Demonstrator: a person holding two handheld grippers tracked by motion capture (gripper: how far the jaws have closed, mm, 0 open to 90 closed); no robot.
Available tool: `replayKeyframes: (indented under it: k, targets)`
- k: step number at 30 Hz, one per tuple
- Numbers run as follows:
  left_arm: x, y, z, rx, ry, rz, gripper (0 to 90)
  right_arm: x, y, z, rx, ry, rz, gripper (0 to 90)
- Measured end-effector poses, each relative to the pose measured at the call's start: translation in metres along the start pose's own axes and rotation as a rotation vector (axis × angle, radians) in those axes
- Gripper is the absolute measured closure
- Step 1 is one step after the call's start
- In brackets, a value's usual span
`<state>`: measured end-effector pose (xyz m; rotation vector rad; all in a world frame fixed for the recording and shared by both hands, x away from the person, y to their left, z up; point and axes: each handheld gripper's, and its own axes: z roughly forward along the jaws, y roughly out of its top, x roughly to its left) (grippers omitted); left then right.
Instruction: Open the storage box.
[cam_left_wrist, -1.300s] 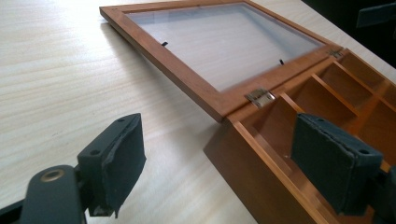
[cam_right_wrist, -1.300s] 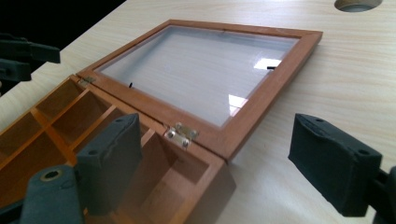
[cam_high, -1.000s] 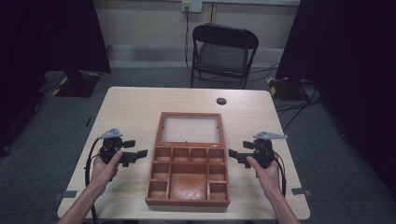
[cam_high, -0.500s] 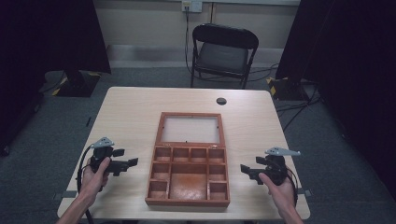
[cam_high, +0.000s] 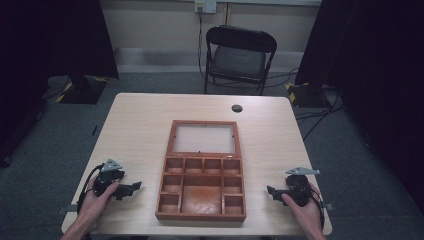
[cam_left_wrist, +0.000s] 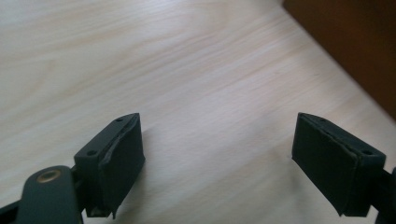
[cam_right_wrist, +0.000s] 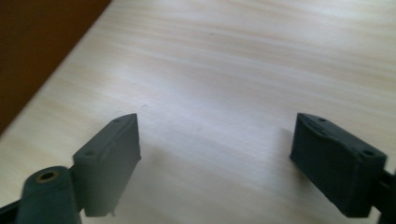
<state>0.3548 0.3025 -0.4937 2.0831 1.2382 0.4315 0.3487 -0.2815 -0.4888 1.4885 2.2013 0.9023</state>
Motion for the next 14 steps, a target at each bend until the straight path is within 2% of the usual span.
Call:
replayKeyframes:
  k: [1,2,3,5,6,7,14]
  targets:
    - [0.0000,-0.0006,0.0012,-0.004,0.021,0.014,15.9,-0.0014,-0.0003,0.0002,-0.002,-0.024,0.004,14.4]
    - [0.0007,-0.0013,0.0025,-0.002,0.039,0.046,15.4,-0.0023,-0.0002,0.0002,-0.003,-0.029,0.012,14.3]
    - [0.0009,-0.0023,0.0044,-0.020,0.038,0.034,12.0,-0.0030,-0.0008,0.0006,-0.010,-0.037,0.014,14.1]
    - [0.0030,-0.0038,0.0075,-0.031,0.047,0.037,5.6,-0.0015,-0.0056,0.0042,-0.047,-0.082,-0.032,10.6]
    - [0.0026,-0.0038,0.0093,-0.042,0.048,0.019,2.3,-0.0004,-0.0077,0.0059,-0.065,-0.078,-0.033,7.8]
    - [0.0038,-0.0032,0.0095,-0.030,0.051,0.030,0.3,0.0007,-0.0087,0.0069,-0.076,-0.081,-0.033,6.0]
    - [0.0040,-0.0029,0.0099,-0.029,0.045,0.029,0.0,0.0013,-0.0091,0.0077,-0.078,-0.088,-0.028,5.4]
